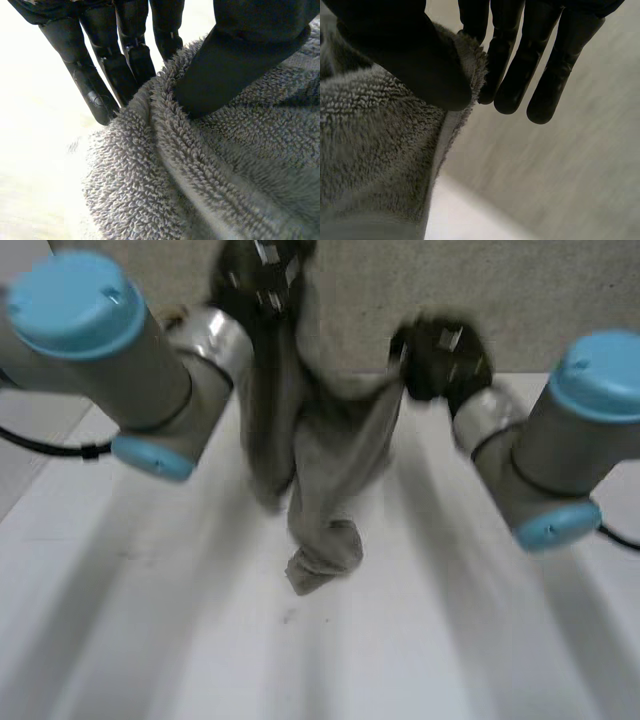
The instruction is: Fold the towel.
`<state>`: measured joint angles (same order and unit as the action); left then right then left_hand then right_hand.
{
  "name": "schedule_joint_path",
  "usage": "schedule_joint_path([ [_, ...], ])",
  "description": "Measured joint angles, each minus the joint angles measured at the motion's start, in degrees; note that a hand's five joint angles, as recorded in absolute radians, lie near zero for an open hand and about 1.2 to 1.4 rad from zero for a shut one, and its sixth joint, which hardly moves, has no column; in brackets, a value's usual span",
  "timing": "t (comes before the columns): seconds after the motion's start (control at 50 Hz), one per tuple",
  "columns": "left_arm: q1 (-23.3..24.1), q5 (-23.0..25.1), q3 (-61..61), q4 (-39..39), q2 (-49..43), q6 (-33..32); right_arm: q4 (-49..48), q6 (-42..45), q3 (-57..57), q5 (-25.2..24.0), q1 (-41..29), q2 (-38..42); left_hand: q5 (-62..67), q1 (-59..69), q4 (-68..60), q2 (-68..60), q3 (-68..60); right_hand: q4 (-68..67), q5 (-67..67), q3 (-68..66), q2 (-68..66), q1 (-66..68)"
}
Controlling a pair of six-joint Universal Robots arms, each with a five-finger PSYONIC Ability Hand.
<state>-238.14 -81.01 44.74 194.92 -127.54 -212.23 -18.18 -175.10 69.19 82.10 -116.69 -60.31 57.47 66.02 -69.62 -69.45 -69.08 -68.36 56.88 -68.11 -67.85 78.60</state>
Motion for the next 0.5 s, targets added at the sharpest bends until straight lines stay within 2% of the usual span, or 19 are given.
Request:
schedule_joint_path([
  [0.04,-0.01,-1.75,-1.06,1.97,0.75,1.30,-2.82,-0.91,-0.92,1.47,-0.03,-0.93,0.00,0.00,0.00,-0.01,-0.01,0.00,0.00,0.00,0.00,0.00],
  [0.1,-0.12,-7.89,-1.02,4.38,3.44,5.43,-11.59,-2.68,-1.73,5.02,-0.32,-4.84,0.43,0.00,-0.05,-0.08,-0.11,-0.01,0.00,0.00,0.00,0.00],
  [0.2,-0.96,-11.97,7.97,0.93,6.96,8.67,-11.40,-1.66,1.47,2.78,-0.64,-6.85,0.44,0.02,-0.05,-0.09,-0.12,-0.01,0.02,0.00,0.00,0.00],
  [0.26,-1.68,-12.94,17.95,-1.69,9.40,9.72,-5.75,1.08,4.43,-0.66,-0.73,-6.66,0.44,0.02,-0.07,-0.10,-0.12,-0.01,0.03,0.00,0.00,0.00],
  [0.36,-2.35,-13.08,36.37,-3.84,13.52,10.21,10.01,9.54,7.73,-4.83,-0.95,-3.56,0.44,0.03,-0.08,-0.13,-0.17,-0.02,0.05,-0.05,0.00,0.00],
  [0.4,-2.29,-12.92,42.14,-3.94,14.98,10.17,15.74,13.12,8.45,-5.43,-1.10,-1.96,0.45,0.03,-0.08,-0.13,-0.17,-0.02,0.05,-0.07,0.00,0.00],
  [0.44,-2.22,-12.84,45.27,-3.87,15.85,10.13,17.51,14.30,8.61,-5.55,-1.15,-1.46,0.45,0.03,-0.08,-0.13,-0.17,-0.02,0.06,-0.08,0.00,0.00],
  [0.46,-2.00,-12.69,50.52,-3.69,17.61,10.05,23.64,18.41,9.32,-5.89,-1.14,0.40,0.45,0.03,-0.08,-0.13,-0.18,-0.02,0.06,-0.13,0.00,0.00],
  [0.5,-1.75,-12.64,54.28,-3.50,19.32,9.98,25.71,19.73,9.65,-6.02,-0.97,1.11,0.45,0.03,-0.08,-0.13,-0.19,-0.02,0.07,-0.15,0.00,0.00],
])
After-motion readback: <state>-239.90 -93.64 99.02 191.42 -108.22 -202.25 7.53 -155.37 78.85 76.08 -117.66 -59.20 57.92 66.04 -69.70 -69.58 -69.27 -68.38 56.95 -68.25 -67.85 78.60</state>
